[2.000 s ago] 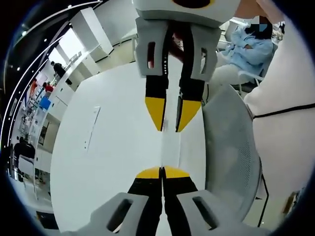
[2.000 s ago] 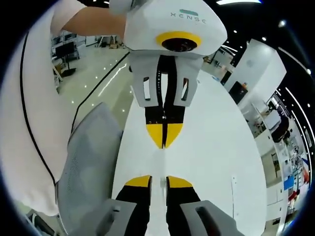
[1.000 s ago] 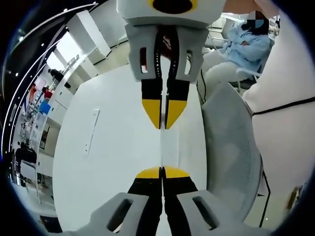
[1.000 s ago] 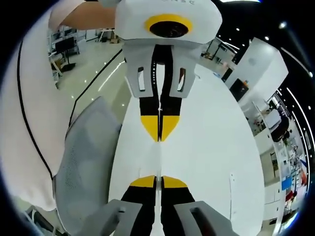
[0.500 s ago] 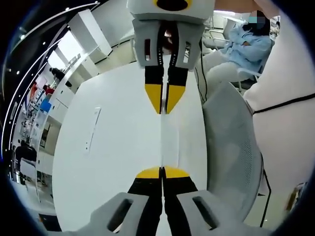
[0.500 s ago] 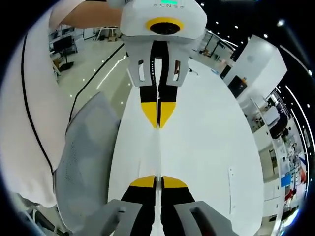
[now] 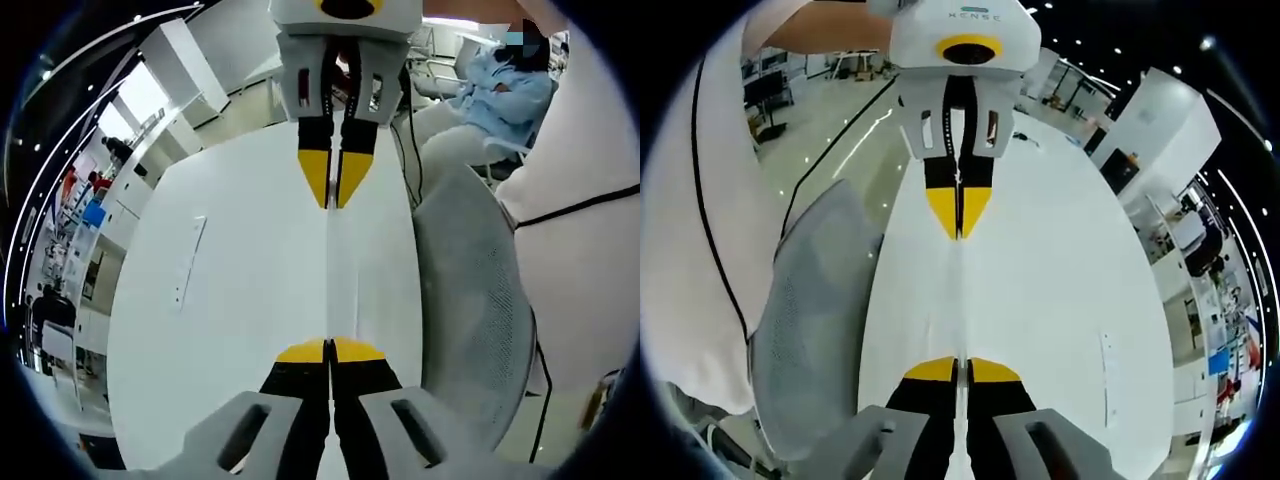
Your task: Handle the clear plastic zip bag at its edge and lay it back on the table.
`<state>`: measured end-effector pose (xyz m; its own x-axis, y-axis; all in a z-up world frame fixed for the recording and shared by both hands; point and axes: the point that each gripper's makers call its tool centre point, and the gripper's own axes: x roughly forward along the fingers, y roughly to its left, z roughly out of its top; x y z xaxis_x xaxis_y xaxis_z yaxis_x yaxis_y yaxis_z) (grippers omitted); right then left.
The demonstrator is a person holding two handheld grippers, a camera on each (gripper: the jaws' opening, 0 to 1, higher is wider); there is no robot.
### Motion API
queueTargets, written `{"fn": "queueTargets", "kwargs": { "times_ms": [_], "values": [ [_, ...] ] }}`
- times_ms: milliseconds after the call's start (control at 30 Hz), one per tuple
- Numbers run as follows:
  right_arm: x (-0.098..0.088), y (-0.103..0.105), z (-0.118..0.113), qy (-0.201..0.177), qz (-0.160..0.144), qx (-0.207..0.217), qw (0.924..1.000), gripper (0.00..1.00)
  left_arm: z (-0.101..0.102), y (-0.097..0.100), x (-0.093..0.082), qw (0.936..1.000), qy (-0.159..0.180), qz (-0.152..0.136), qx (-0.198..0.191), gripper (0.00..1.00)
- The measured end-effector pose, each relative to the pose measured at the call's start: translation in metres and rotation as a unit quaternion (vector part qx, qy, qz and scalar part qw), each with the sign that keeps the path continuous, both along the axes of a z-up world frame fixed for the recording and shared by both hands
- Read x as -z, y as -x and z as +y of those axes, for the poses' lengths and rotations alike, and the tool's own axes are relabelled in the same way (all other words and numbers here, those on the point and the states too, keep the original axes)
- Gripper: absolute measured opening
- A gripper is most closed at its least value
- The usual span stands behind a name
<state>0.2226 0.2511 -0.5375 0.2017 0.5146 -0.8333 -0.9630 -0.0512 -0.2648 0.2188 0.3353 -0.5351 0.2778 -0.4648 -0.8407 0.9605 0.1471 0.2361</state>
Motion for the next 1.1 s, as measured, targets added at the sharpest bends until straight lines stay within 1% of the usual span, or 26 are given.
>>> {"fn": "queueTargets", "kwargs": {
  "times_ms": [667,733,867,1100],
  "values": [
    [0.004,-0.005,-0.020,0.012,-0.003,0.013,0.9998,0.00,0.005,-0.003,0.002,1.0000,-0.006,-0.004,-0.002,0.00],
    [0.003,-0.004,-0.020,0.006,0.001,0.016,0.9999,0.00,0.006,-0.003,0.002,1.0000,-0.004,-0.003,-0.004,0.00],
    [0.004,-0.003,-0.020,0.011,-0.004,0.012,0.9999,0.00,0.005,-0.004,0.003,1.0000,-0.007,-0.006,-0.001,0.00],
    [0.002,-0.005,-0.021,0.011,-0.001,0.023,0.9997,0.00,0.003,-0.004,0.000,0.9999,-0.005,-0.016,0.000,0.00]
  ]
}}
